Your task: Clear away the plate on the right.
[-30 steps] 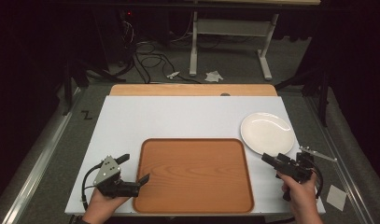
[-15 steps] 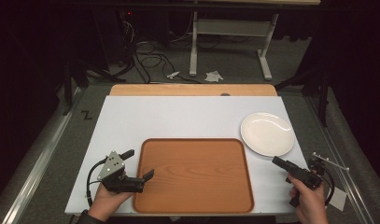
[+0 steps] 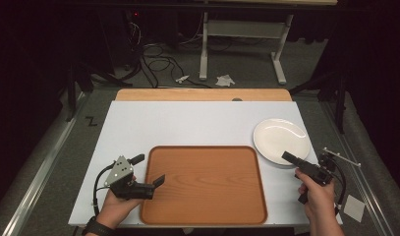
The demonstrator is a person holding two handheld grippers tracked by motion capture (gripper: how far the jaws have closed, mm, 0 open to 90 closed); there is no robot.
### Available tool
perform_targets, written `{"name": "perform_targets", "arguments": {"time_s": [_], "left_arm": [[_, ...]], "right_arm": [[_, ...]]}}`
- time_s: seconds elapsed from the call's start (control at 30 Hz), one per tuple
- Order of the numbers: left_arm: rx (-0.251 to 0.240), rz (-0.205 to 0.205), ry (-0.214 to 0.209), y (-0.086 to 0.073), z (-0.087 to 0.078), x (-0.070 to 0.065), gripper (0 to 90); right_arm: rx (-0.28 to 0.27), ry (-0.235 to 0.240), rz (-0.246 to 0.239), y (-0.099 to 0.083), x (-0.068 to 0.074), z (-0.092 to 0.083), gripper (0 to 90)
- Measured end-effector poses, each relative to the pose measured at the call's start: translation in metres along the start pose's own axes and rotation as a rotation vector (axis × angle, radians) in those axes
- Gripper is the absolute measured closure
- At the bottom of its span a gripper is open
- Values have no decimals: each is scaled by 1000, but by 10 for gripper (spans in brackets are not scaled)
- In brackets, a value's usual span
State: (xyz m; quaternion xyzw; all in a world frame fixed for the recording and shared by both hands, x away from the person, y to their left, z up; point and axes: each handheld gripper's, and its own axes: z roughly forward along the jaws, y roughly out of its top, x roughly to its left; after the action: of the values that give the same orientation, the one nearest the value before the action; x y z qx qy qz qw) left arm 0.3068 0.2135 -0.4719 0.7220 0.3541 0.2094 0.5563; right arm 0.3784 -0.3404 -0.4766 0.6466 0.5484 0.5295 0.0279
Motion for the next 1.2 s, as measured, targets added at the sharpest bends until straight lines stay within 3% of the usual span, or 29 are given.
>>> {"name": "perform_targets", "arguments": {"time_s": [0.17, 0.2, 0.3, 0.33, 0.47, 0.6, 0.7, 0.97, 1.2], "left_arm": [[5, 7, 6, 0, 2, 0, 5], [3, 4, 10, 0, 1, 0, 4], [-5, -6, 19, 1, -1, 0, 4], [-11, -3, 21, 1, -3, -1, 4], [-17, -2, 19, 1, -5, -2, 4], [-10, 0, 12, 0, -5, -1, 4], [-11, 1, 10, 0, -5, -1, 4], [-7, 2, 11, -2, -9, -1, 5], [-6, -9, 32, -5, -17, 0, 7]], "right_arm": [[-11, 3, 10, -4, -1, -8, 17], [2, 18, 35, -9, -5, -9, 16], [14, 12, 47, -12, -9, -10, 17], [16, 15, 76, -12, -13, -10, 21], [29, 6, 97, -12, -20, -11, 41], [12, 12, 156, -12, -28, -14, 103], [11, 3, 191, -11, -33, -12, 112], [13, -20, 218, -7, -39, -4, 126], [-23, -28, 284, -2, -48, -2, 171]]}}
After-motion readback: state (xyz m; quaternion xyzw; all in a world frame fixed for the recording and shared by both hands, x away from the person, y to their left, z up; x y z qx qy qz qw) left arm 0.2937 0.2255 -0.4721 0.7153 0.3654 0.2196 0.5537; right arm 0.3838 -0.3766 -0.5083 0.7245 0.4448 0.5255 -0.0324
